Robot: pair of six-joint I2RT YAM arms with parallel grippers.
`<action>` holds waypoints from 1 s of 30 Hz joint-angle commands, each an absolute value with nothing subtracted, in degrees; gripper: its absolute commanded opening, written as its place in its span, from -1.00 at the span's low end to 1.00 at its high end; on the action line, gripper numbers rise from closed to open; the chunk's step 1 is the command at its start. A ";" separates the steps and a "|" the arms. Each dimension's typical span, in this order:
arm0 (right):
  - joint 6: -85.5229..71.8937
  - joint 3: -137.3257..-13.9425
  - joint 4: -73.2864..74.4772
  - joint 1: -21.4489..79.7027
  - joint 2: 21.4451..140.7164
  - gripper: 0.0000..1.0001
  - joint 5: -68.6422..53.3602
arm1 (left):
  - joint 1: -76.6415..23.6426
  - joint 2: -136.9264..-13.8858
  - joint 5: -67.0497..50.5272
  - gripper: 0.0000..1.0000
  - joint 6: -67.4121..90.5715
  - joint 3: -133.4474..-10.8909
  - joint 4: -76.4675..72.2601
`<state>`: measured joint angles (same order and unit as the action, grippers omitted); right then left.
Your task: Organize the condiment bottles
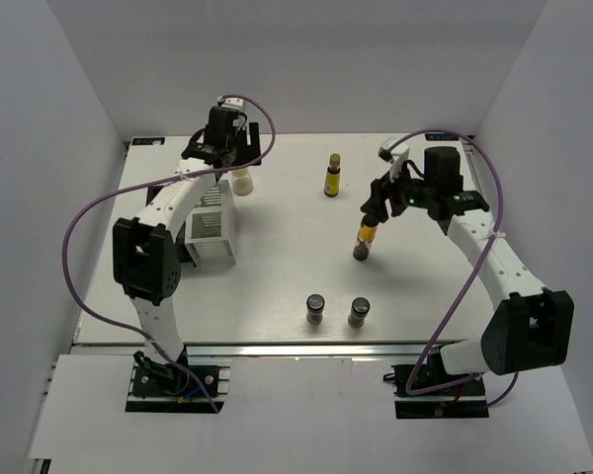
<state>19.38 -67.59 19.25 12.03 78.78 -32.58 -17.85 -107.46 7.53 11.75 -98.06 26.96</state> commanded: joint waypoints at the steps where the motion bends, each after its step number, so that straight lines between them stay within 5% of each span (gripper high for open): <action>1: 15.73 -66.97 16.70 12.22 78.05 0.42 -31.55 | -18.37 -110.29 15.27 0.74 9.32 -104.40 29.52; 4: 15.82 -66.89 17.14 12.22 78.40 0.56 -31.64 | -18.28 -113.72 17.66 0.79 7.83 -106.52 28.48; 22: 14.15 -64.25 15.47 12.22 77.70 0.57 -29.97 | -18.28 -128.23 20.83 0.69 8.88 -115.23 28.39; 30: 14.41 -63.98 15.82 12.30 78.05 0.56 -29.88 | -18.19 -128.15 23.99 0.34 9.49 -115.22 27.07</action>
